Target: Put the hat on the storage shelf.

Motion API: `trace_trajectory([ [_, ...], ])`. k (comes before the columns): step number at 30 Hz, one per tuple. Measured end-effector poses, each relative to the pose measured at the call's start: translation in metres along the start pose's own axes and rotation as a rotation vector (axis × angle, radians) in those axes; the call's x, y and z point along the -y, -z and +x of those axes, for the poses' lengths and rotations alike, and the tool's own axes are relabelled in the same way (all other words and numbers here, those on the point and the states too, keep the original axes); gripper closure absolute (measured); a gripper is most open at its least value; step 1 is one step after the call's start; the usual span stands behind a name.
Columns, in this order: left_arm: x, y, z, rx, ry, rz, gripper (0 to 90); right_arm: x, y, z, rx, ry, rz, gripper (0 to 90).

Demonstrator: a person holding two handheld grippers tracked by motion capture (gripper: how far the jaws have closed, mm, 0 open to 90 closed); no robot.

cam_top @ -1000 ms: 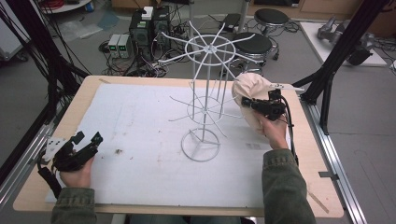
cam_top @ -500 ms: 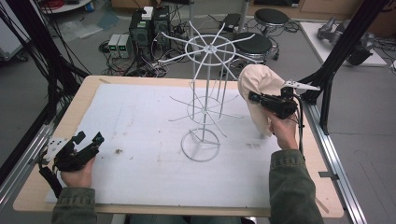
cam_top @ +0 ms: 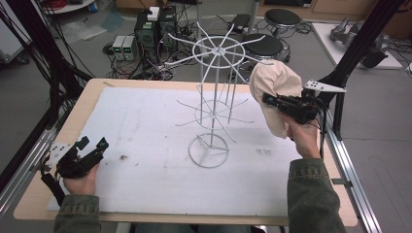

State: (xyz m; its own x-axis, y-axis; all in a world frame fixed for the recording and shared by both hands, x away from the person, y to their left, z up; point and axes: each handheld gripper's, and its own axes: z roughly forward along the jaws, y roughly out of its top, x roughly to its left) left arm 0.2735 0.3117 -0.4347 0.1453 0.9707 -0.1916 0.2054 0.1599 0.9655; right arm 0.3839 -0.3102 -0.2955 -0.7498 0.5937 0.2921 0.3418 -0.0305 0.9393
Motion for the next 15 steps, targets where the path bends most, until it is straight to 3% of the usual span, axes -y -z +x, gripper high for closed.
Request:
trace_trajectory([
  [9, 0.000, 0.000, -0.001, 0.001, 0.001, 0.002, 30.2, -0.011, 0.011, 0.019, -0.043, 0.048, -0.005, 77.3],
  [15, 0.000, 0.001, -0.001, 0.000, 0.003, 0.000, 30.2, -0.023, 0.021, 0.033, -0.066, 0.077, -0.048, 77.1],
])
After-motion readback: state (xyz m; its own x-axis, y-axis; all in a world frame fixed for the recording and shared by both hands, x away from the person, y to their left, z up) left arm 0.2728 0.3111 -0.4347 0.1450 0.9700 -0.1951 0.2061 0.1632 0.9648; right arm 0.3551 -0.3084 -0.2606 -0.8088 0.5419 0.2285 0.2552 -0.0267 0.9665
